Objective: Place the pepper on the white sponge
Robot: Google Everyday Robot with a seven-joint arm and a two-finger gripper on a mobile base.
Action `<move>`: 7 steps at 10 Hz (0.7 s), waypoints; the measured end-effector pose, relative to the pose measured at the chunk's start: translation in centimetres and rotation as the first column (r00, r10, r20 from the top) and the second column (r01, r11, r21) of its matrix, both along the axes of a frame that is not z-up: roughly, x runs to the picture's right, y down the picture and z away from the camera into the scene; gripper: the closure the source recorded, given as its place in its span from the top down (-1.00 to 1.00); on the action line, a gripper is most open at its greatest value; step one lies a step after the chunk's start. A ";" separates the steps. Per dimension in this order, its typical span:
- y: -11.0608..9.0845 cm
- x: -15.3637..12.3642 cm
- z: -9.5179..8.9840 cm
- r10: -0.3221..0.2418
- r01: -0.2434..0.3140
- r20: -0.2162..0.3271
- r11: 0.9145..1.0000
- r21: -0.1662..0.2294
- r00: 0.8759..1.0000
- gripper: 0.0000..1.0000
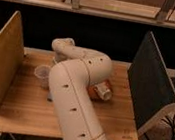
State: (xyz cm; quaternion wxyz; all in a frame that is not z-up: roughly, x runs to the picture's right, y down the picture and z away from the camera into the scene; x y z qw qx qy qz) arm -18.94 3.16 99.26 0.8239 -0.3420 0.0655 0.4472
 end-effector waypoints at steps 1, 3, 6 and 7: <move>-0.7 0.1 -0.3 0.008 -0.008 0.006 1.000 0.019 1.000 -1.00; -2.3 0.1 -1.3 0.022 -0.024 0.021 0.998 0.064 1.000 -1.00; -3.6 1.2 -3.3 0.052 -0.057 0.045 0.991 0.118 0.998 -1.00; -3.4 1.6 -4.3 0.071 -0.078 0.064 0.989 0.122 0.995 -1.00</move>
